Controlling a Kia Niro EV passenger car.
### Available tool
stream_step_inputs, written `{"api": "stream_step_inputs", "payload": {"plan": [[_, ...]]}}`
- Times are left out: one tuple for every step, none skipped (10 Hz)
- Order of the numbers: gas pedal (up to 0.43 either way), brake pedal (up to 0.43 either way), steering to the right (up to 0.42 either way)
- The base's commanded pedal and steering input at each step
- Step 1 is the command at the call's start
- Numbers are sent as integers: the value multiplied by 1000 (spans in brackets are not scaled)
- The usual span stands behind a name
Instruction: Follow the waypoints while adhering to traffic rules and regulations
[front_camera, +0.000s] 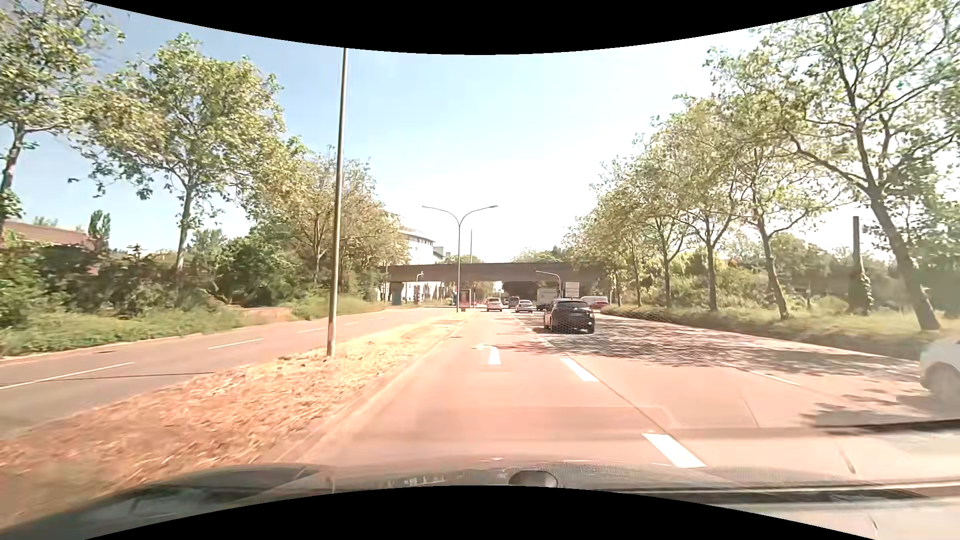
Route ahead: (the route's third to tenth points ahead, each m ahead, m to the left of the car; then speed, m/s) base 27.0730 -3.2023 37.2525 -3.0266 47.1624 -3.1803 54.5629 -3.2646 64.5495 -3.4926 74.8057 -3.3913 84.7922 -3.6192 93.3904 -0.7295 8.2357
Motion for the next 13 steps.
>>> {"api": "stream_step_inputs", "payload": {"plan": [[0, 0, 4], [0, 0, 4], [0, 0, 4], [0, 0, 3], [0, 0, 3], [0, 0, 1], [0, 0, 1], [0, 0, 0], [0, 0, 0], [0, 0, 0], [0, 0, 0], [0, 0, 0], [0, 0, 0]]}}
